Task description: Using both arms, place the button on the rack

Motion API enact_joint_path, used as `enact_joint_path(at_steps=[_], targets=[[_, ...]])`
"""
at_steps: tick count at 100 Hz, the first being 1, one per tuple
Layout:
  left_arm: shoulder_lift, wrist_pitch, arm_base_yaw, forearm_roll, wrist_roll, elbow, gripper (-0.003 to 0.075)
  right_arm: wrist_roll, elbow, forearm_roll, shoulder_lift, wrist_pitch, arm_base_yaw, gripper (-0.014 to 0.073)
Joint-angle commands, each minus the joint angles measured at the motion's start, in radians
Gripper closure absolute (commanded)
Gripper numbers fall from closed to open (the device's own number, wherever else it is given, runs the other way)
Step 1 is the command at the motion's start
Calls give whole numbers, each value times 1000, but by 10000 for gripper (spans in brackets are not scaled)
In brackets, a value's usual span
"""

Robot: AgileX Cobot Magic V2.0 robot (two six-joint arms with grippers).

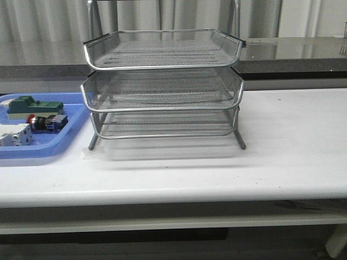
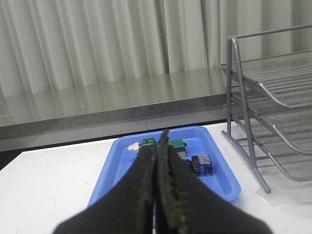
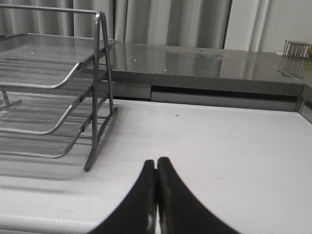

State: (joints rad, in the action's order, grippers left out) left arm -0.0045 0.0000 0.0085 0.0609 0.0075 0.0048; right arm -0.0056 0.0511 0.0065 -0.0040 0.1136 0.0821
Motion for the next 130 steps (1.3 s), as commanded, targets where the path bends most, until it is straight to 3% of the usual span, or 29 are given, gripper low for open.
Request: enact_joint_path(at_steps=[1, 18, 47, 68, 97, 108, 123, 130], targets=[[-33, -76, 1, 0, -8, 33, 741, -3, 102, 29, 48, -16, -6, 650], [-33, -76, 1, 0, -8, 33, 741, -3, 278, 126, 215, 112, -6, 650], [-33, -76, 1, 0, -8, 33, 741, -3, 572, 133, 578, 363, -6, 650], [-33, -76, 1, 0, -8, 33, 741, -3, 654, 193, 782, 336, -6, 650], [-33, -76, 1, 0, -8, 33, 741, -3, 654, 465, 976, 293, -6, 643], [-33, -76, 1, 0, -8, 33, 741, -5, 654, 525, 1029, 293, -6, 560], [-33, -76, 1, 0, -8, 33, 741, -5, 654, 595, 1072, 292, -5, 307], [-33, -76, 1, 0, -8, 33, 741, -5, 654, 614, 1085, 280, -5, 231]])
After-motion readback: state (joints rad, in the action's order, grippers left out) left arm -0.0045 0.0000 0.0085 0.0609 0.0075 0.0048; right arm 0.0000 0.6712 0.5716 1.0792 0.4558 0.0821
